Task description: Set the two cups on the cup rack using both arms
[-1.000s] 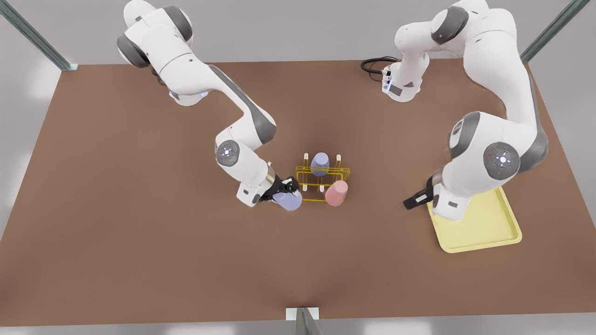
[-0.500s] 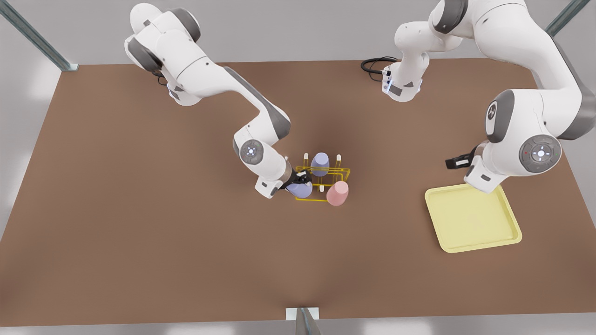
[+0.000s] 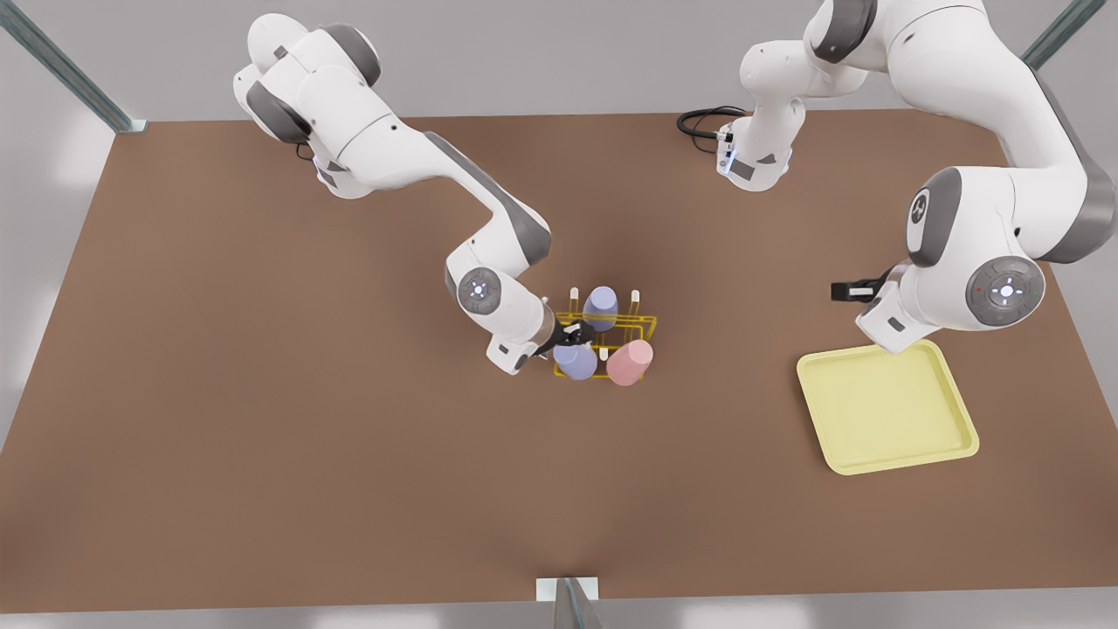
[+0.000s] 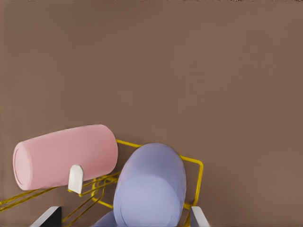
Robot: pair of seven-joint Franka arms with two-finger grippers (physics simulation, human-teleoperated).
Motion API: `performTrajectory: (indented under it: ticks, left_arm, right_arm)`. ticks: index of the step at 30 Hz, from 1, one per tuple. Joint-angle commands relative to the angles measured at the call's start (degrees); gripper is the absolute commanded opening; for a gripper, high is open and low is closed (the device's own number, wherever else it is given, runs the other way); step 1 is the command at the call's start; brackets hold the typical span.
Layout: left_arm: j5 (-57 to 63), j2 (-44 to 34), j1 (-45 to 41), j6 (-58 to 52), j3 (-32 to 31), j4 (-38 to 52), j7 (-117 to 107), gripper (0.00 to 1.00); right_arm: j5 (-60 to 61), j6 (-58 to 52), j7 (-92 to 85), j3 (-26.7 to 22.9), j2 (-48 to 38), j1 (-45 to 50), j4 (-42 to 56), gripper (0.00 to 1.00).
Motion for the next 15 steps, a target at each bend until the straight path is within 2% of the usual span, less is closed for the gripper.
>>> performTrajectory:
  ticks: [1, 2, 3, 4, 6, 7, 10, 15]
  left_arm:
    - [0.0, -0.1, 0.0, -0.3, 0.0, 0.0, 8.7, 1.00]
    - [0.3, -0.2, 0.1, -0.2, 0.0, 0.1, 8.7, 1.00]
    - [0.2, -0.2, 0.1, -0.1, 0.0, 0.1, 8.7, 1.00]
    - [0.1, -0.2, 0.2, -0.3, 0.0, 0.1, 8.7, 1.00]
    - [0.4, -0.3, 0.2, -0.4, 0.0, 0.2, 8.7, 1.00]
    - [0.2, -0.3, 0.2, -0.5, 0.0, 0.2, 8.7, 1.00]
    - [0.1, -0.7, 0.0, -1.3, -1.5, 0.3, 5.1, 1.00]
    - [0.0, -0.4, 0.1, -2.3, -2.1, -0.4, 5.1, 1.00]
  right_arm:
    - [-0.1, -0.9, 1.1, 0.0, -0.6, -0.9, 0.9, 1.00]
    - [-1.4, -7.7, 1.1, -2.8, -3.2, -3.2, 0.2, 1.00]
    - [-18.8, -18.9, -5.2, -10.2, -4.4, -4.5, 1.6, 1.00]
    - [-26.2, -20.3, -23.0, -11.8, -4.4, -11.3, 2.4, 1.00]
    - [-22.6, -30.6, -33.0, -11.7, -8.3, -24.5, 5.5, 1.00]
    - [-20.2, -35.4, -33.8, -11.7, -13.0, -28.8, 5.6, 1.00]
    - [-18.4, -41.6, -34.8, -11.7, -21.8, -31.5, 4.8, 1.00]
    - [-17.2, -46.1, -35.3, -11.8, -26.9, -32.1, 3.8, 1.00]
